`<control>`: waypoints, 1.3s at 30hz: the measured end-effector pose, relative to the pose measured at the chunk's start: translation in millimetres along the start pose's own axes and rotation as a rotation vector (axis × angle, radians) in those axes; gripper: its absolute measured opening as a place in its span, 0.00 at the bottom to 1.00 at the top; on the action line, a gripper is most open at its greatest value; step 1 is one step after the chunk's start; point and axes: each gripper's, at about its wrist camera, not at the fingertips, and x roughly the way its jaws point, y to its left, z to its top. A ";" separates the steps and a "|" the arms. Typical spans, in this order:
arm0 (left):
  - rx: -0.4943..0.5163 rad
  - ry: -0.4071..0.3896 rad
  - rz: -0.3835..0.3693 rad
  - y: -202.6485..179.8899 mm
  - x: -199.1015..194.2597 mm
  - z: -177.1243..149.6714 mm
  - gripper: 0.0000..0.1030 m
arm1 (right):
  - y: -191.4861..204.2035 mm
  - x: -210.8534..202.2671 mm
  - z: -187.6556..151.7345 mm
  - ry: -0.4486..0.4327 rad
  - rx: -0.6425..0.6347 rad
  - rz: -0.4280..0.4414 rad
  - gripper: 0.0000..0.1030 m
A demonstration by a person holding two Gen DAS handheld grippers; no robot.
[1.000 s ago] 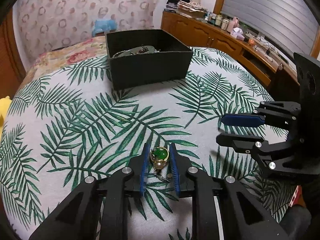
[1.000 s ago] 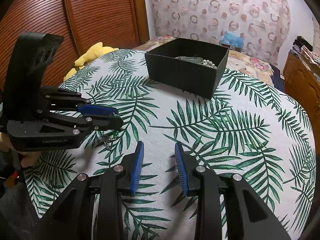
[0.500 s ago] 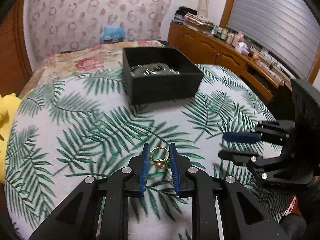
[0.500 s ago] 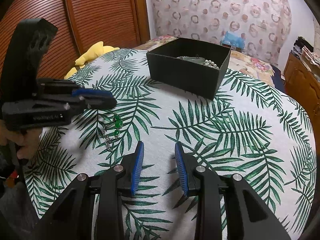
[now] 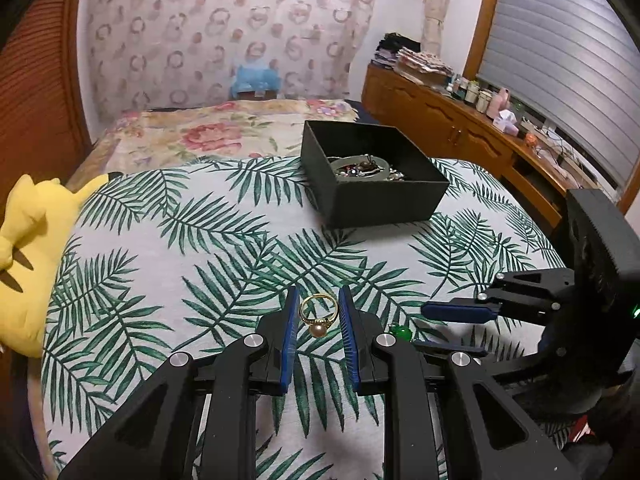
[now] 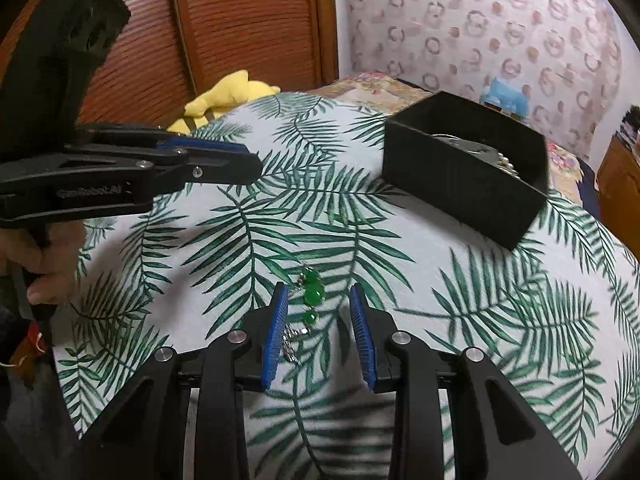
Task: Organize jewelry
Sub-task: 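Carry the gold ring and green earrings into the box and open both grippers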
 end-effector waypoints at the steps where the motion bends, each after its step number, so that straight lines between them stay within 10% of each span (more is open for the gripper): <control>1: 0.000 -0.001 0.000 0.3 0.0 0.4 0.18 | 1.9 2.9 0.6 0.012 -0.004 -0.005 0.28; 5: 0.004 -0.007 -0.002 0.2 0.8 2.6 0.18 | 6.0 5.6 4.8 0.019 -0.047 -0.052 0.12; 39: 0.115 -0.112 -0.027 -33.2 53.5 117.7 0.18 | -132.5 -52.7 102.8 -0.262 0.072 -0.180 0.13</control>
